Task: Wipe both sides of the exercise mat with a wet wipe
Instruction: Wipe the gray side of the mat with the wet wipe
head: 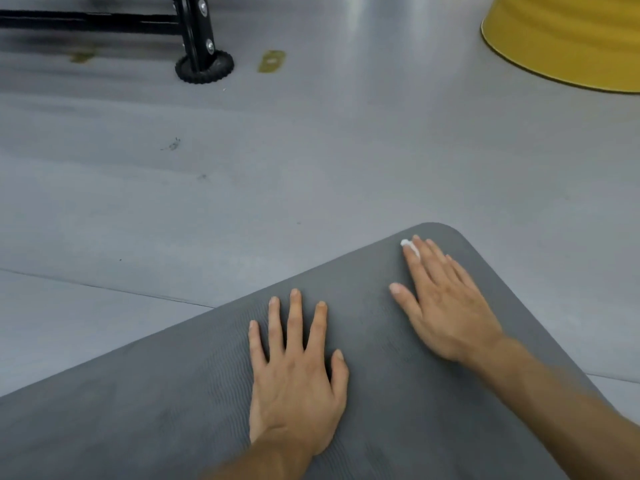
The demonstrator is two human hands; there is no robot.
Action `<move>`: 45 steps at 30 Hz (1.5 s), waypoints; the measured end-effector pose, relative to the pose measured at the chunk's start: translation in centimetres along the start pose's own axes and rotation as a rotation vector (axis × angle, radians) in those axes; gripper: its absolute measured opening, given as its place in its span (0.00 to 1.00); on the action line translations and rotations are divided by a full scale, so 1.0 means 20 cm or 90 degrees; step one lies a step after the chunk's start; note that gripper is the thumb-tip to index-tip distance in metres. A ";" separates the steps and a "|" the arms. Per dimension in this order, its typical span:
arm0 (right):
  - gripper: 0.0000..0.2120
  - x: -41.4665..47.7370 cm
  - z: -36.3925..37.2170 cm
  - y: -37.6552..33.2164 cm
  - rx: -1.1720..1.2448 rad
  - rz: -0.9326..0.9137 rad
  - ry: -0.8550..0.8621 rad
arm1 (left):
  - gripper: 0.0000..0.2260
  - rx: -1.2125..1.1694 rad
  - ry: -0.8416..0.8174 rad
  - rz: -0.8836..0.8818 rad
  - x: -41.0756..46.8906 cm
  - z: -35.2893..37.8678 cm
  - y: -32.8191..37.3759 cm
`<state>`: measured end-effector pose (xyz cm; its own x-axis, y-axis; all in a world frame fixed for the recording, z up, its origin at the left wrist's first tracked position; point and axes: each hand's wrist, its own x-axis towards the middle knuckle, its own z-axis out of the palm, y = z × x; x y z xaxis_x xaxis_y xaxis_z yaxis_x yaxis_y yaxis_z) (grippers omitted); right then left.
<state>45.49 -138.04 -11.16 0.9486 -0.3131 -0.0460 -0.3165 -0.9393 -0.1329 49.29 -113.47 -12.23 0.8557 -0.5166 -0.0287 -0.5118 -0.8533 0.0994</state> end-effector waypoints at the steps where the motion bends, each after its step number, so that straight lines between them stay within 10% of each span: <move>1: 0.40 0.04 0.00 0.02 0.004 0.024 -0.005 | 0.30 -0.001 0.001 -0.002 0.00 0.00 0.00; 14: 0.31 -0.26 -0.02 -0.19 0.002 -0.283 -0.088 | 0.30 -0.002 0.011 0.001 0.00 0.00 0.00; 24: 0.35 0.16 0.01 -0.03 0.025 0.014 -0.025 | 0.30 0.001 -0.003 0.000 0.00 0.00 -0.01; 33: 0.31 -0.40 -0.03 -0.09 -0.023 -0.304 -0.097 | 0.30 -0.005 -0.021 0.002 -0.01 -0.01 0.00; 45: 0.34 0.08 -0.05 0.08 0.064 0.027 -0.077 | 0.32 -0.004 -0.072 -0.014 -0.01 -0.07 0.02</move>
<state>46.55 -140.21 -10.52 0.9289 -0.3277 -0.1723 -0.3610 -0.9048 -0.2258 49.02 -113.52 -10.74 0.8528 -0.5025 -0.1423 -0.4920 -0.8644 0.1037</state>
